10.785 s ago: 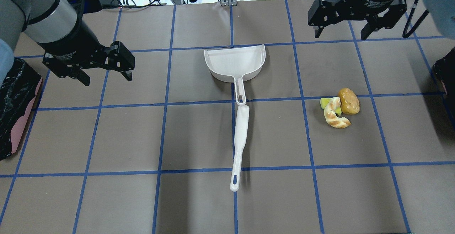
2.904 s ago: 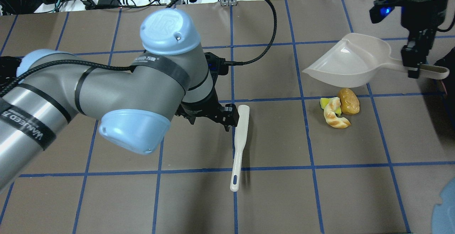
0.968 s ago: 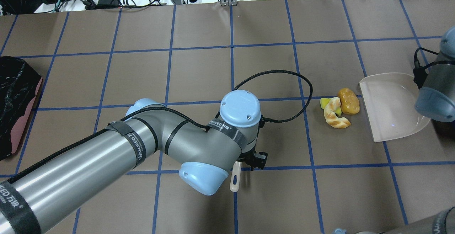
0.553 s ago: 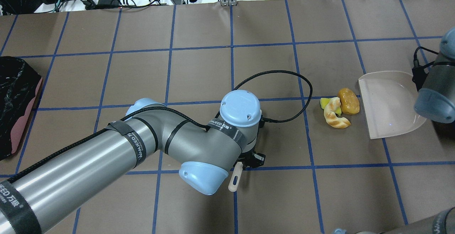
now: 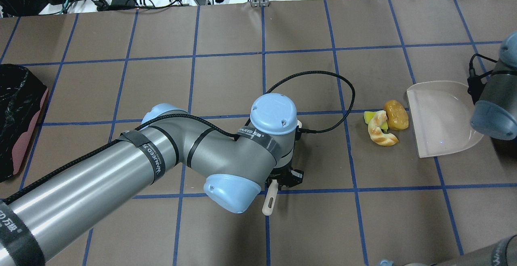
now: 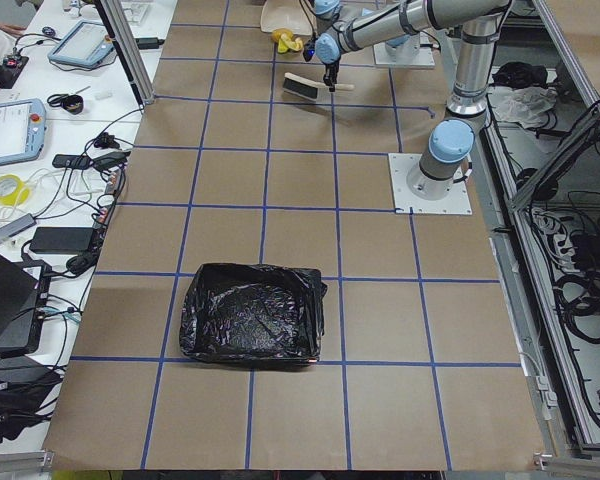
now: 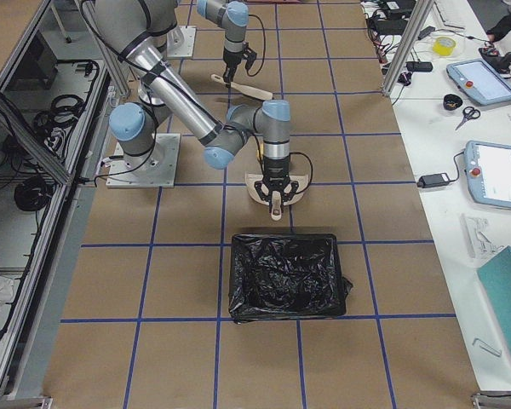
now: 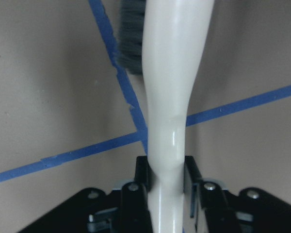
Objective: Sweep and dump trash in nearest bin
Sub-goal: 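Lift the brush with the left gripper and move it toward the food pile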
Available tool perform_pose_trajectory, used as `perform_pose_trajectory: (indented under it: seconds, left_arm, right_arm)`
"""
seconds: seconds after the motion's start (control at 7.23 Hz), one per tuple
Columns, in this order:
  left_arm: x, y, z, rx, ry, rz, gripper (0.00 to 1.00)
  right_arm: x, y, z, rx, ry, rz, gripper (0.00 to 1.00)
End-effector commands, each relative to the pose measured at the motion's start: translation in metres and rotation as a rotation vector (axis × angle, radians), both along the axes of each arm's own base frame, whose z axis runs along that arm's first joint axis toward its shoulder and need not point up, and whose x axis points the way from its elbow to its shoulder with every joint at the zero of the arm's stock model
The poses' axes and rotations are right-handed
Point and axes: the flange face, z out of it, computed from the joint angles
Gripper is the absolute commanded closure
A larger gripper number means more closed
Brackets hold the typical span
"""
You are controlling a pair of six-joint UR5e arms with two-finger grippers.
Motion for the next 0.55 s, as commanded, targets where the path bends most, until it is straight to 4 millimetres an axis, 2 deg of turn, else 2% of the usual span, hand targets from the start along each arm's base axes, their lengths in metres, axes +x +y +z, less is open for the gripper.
perform_pose_trajectory:
  seconds: [0.0,0.14,0.28,0.41]
  left_arm:
    - [-0.02,-0.022,0.029,0.027,0.078,0.211,1.0]
    - [-0.033,-0.037,0.04,0.049,0.12,0.362,1.0]
    - [-0.048,-0.052,0.05,0.085,0.177,0.443,1.0]
    - [-0.062,-0.065,0.049,0.126,0.218,0.505,1.0]
  right_arm:
    - [0.0,0.0,0.0,0.001,-0.001,-0.001,1.0]
    - [0.001,0.0,0.0,0.0,-0.001,0.001,1.0]
    - [0.001,0.0,0.0,0.003,-0.001,0.0,1.0]
    - [0.001,0.0,0.0,0.003,-0.002,0.001,1.0]
